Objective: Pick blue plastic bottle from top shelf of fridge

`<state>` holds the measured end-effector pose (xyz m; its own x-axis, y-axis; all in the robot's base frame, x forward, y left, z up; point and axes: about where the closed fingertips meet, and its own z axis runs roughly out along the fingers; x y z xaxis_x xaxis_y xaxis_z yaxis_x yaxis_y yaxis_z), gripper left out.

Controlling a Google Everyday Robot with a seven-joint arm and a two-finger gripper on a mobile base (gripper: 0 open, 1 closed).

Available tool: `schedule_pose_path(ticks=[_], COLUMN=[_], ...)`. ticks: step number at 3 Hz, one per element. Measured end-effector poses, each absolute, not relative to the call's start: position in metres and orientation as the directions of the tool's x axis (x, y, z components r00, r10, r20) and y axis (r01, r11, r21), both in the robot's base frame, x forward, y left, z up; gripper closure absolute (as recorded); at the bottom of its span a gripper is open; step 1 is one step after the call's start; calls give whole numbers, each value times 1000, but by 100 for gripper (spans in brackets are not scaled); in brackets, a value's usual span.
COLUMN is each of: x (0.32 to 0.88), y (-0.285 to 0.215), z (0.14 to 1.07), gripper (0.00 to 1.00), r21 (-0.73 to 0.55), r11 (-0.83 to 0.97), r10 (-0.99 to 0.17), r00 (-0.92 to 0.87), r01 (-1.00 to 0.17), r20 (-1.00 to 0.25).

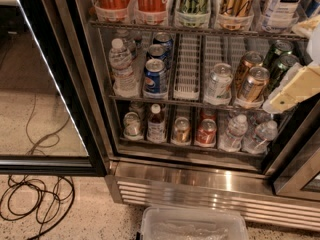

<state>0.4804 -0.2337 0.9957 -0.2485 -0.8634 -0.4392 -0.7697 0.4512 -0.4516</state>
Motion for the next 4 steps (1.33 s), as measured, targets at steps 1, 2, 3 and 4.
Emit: schedule_pose_path(ticks=[1, 2, 3, 4], x=[488, 488, 492, 502], y=[-233, -233, -231, -231], z=[1003, 1003, 1003, 1004], gripper=[0, 0, 0, 0], r21=[-481, -481, -480, -491], r11=[459, 459, 480, 550], r10=[-859, -859, -844, -802], r00=[-236, -236, -236, -261], r01=[-747, -747, -734, -676], r20=[-454, -454, -482, -538])
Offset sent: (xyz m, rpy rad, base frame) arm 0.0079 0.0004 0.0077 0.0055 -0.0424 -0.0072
